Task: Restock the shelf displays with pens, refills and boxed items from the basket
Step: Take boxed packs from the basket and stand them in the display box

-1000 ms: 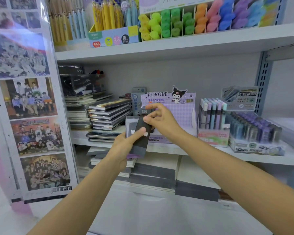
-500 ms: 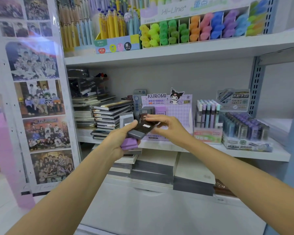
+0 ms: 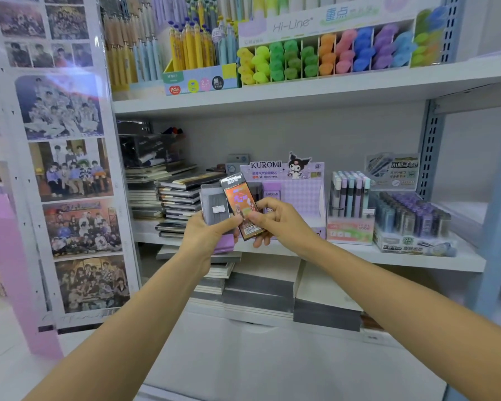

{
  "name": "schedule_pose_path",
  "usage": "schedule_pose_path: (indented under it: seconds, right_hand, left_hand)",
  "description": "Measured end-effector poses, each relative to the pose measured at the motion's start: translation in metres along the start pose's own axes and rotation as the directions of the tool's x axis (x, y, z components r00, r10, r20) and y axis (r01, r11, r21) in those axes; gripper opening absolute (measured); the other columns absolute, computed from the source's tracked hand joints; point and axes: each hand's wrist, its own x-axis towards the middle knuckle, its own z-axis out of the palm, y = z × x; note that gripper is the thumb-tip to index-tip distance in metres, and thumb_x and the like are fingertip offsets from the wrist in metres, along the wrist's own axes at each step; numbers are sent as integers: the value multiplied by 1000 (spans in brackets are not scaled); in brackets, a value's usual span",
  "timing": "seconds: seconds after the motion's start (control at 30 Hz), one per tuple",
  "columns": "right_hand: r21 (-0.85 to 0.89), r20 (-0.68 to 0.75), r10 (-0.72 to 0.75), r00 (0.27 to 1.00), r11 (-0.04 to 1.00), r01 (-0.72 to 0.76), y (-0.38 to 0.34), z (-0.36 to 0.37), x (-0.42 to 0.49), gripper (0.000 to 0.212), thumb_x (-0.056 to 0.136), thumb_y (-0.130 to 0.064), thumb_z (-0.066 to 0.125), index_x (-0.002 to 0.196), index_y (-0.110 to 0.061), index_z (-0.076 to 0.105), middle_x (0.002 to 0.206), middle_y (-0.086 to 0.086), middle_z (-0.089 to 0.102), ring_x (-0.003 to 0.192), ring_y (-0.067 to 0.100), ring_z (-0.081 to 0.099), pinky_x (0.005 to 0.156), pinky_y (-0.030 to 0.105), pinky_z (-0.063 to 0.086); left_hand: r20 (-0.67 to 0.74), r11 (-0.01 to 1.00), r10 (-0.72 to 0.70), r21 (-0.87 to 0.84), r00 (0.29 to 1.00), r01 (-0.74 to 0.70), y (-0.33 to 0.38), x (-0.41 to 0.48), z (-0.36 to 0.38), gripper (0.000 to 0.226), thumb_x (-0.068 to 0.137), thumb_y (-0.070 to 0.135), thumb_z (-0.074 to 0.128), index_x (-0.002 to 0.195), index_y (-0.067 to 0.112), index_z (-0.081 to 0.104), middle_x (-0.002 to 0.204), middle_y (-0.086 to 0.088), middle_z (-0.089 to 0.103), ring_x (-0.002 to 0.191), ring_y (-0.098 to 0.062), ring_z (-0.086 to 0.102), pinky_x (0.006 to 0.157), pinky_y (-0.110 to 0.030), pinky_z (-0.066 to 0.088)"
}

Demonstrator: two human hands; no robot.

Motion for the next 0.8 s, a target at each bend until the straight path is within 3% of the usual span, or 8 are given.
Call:
schedule_pose_path:
  seconds: [0.1, 0.2, 0.33, 0.43, 0.53, 0.67, 0.8]
  right_hand:
    - [-60, 8, 23, 1000, 998, -23, 0, 3, 2, 29, 94, -38, 57, 104, -11, 59, 90, 9, 73, 77, 17, 69, 68, 31, 54]
    - [-24, -78, 25, 997, 999, -27, -4, 5, 10, 47, 90, -48, 54, 124, -16, 54, 107, 2, 68, 103, 17, 65, 92, 38, 52]
    - [-6, -166, -58, 984, 998, 58, -12, 7, 26, 36, 97, -17, 56, 133, -16, 51, 94, 13, 70, 95, 24, 68, 90, 41, 55]
    - [-21, -256, -68, 964, 998, 65, -14, 3, 38, 28, 96, -12, 57, 124, -14, 53, 102, 14, 71, 97, 25, 69, 86, 39, 57]
    - [-22, -396, -68, 916, 998, 64, -12, -7, 53, 20, 96, -11, 56, 114, -18, 49, 108, 14, 69, 97, 25, 68, 78, 36, 58]
    - [-135, -444, -110, 889, 989, 55, -1, -15, 69, 20, 95, -9, 57, 108, -20, 46, 110, 13, 68, 97, 22, 67, 77, 37, 59]
    - [-240, -403, -123, 907, 970, 25, 12, -11, 77, 20, 95, -9, 57, 106, -22, 46, 110, 10, 67, 94, 22, 67, 78, 46, 58]
  left_hand:
    - [-28, 999, 28, 30, 999, -27, -2, 2, -3, 35, 75, 9, 81, 104, 11, 62, 85, -10, 73, 65, -17, 70, 57, -27, 58]
    - [4, 993, 50, 109, 999, -50, -3, 3, -4, 32, 75, 8, 81, 100, 14, 61, 88, -9, 72, 63, -13, 71, 52, -20, 55]
    - [81, 989, 52, 132, 995, -63, -6, 5, -6, 30, 78, 10, 79, 101, 16, 59, 85, -4, 73, 67, -13, 73, 56, -23, 56]
    - [75, 998, -17, 62, 997, 12, -7, 14, -11, 14, 91, 14, 65, 103, 14, 56, 81, -5, 73, 67, -16, 70, 69, -35, 59]
    - [59, 993, -95, -70, 994, 99, -8, 22, -22, 12, 98, 4, 45, 103, 12, 53, 80, -8, 72, 63, -18, 71, 61, -35, 60]
    - [5, 1000, -28, 12, 1000, 28, -19, 30, -37, 20, 92, 7, 63, 111, 11, 61, 100, -10, 73, 77, -17, 72, 58, -25, 58]
    - [-98, 1000, 6, -5, 995, -7, -26, 37, -44, 29, 81, 12, 76, 106, 13, 64, 98, -7, 73, 78, -15, 73, 54, -20, 55]
